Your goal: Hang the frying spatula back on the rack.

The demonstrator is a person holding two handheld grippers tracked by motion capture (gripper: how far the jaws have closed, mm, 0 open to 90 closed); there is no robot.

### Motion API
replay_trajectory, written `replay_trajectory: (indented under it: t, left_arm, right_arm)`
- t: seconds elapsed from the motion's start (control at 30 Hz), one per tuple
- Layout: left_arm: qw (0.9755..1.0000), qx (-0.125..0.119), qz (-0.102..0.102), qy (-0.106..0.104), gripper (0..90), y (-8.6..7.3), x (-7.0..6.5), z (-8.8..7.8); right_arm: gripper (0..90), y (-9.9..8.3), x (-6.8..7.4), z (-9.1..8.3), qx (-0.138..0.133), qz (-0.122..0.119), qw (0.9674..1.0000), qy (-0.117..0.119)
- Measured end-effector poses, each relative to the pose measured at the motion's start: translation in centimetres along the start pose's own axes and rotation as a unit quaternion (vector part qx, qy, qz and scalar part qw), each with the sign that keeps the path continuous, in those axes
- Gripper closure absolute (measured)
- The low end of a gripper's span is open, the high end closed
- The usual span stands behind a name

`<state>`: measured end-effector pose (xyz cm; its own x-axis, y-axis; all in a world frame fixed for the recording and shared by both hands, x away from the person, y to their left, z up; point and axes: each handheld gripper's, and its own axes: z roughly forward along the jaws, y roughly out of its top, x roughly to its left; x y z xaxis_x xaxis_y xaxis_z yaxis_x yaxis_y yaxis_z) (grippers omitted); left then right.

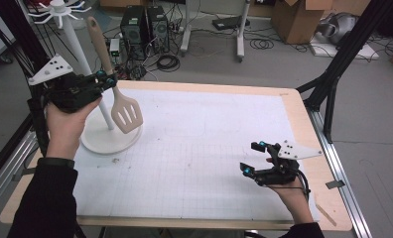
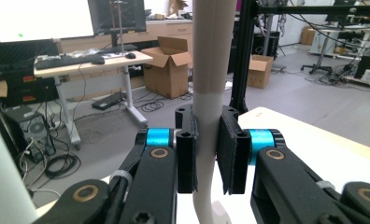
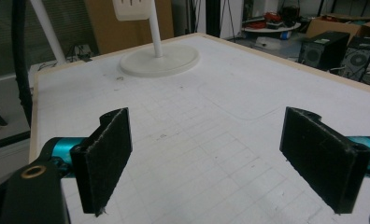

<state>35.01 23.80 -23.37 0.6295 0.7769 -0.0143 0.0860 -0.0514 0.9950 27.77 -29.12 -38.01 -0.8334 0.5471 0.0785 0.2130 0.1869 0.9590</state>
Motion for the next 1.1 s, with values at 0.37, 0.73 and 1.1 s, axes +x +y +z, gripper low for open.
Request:
replay_trajectory:
  t: [0.37,0.73,1.1]
  left_arm:
    - [0.9991,0.008,-0.028,0.032,78.4,-0.1,1.0,0.4]
    - [0.9980,0.015,-0.046,0.041,78.4,-0.4,2.1,0.5]
    - [0.9971,0.011,-0.054,0.052,78.4,-0.8,2.9,0.2]
  right_arm:
    - [15.9,-0.1,0.0,0.1,0.002,-0.002,1.0000,0.002]
    - [15.9,-0.1,0.1,0.2,0.007,0.001,1.0000,0.005]
    - [15.9,-0.2,0.1,0.3,0.009,-0.003,0.9999,0.008]
